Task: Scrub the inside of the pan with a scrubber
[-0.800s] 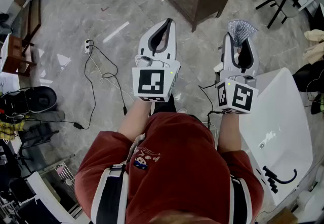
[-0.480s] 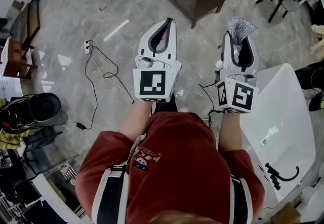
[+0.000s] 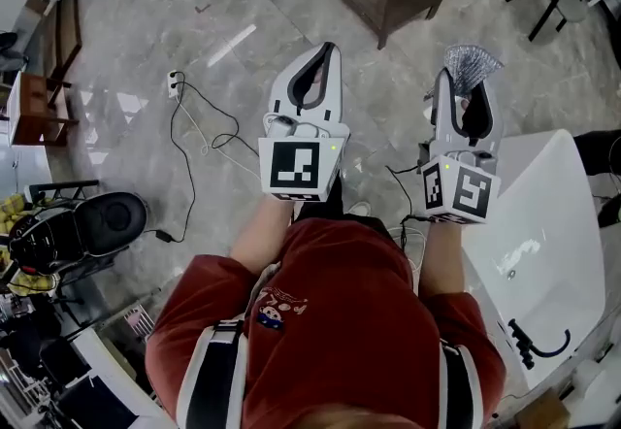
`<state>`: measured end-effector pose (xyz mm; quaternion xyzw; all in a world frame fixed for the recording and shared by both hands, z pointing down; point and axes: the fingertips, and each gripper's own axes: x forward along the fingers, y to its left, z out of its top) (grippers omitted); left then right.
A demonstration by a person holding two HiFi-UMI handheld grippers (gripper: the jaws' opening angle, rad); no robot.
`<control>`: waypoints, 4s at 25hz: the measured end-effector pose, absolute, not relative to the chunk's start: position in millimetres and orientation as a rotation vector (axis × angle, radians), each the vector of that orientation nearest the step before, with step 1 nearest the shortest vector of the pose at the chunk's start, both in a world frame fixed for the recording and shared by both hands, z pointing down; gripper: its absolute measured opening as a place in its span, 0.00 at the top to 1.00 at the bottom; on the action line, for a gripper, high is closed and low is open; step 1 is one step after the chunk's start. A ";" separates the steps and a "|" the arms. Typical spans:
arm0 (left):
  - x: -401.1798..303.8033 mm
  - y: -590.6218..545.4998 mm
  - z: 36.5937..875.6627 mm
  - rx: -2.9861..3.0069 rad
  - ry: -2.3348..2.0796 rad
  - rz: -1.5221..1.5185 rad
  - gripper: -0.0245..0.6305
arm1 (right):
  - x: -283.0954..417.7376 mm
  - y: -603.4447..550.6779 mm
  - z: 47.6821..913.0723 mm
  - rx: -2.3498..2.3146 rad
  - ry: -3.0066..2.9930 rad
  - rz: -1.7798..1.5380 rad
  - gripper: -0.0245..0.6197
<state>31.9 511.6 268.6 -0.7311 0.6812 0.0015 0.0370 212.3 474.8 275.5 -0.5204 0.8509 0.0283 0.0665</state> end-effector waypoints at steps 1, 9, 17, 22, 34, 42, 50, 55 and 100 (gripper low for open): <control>28.1 505.3 272.1 -2.250 2.098 -0.002 0.95 | 209.3 468.9 278.3 -1.570 2.568 0.072 0.65; -7.2 427.4 293.6 -2.304 2.144 -0.036 0.95 | 181.1 395.2 297.8 -1.614 2.602 -0.009 0.64; -57.8 339.3 291.4 -2.368 2.120 -0.004 0.95 | 134.8 315.8 292.6 -1.677 2.609 -0.008 0.64; -93.1 295.7 284.9 -2.395 2.076 0.017 0.95 | 107.3 277.0 282.9 -1.711 2.585 0.023 0.64; -121.8 230.7 260.3 -2.445 1.931 0.062 0.95 | 100.2 227.8 262.1 -1.857 2.501 0.104 0.64; -119.6 175.6 270.2 -2.428 1.907 0.000 0.95 | 104.7 166.2 285.9 -1.861 2.472 0.049 0.64; -107.1 68.5 273.8 -2.492 1.850 -0.096 0.95 | 105.5 63.3 294.9 -1.869 2.422 -0.012 0.64; -75.9 -3.3 279.5 -2.557 1.763 -0.158 0.95 | 135.4 9.3 308.1 -1.937 2.369 -0.082 0.64; -0.6 -302.8 359.9 -3.089 0.592 -0.245 0.95 | 136.3 -156.1 406.9 -2.696 1.600 -0.534 0.66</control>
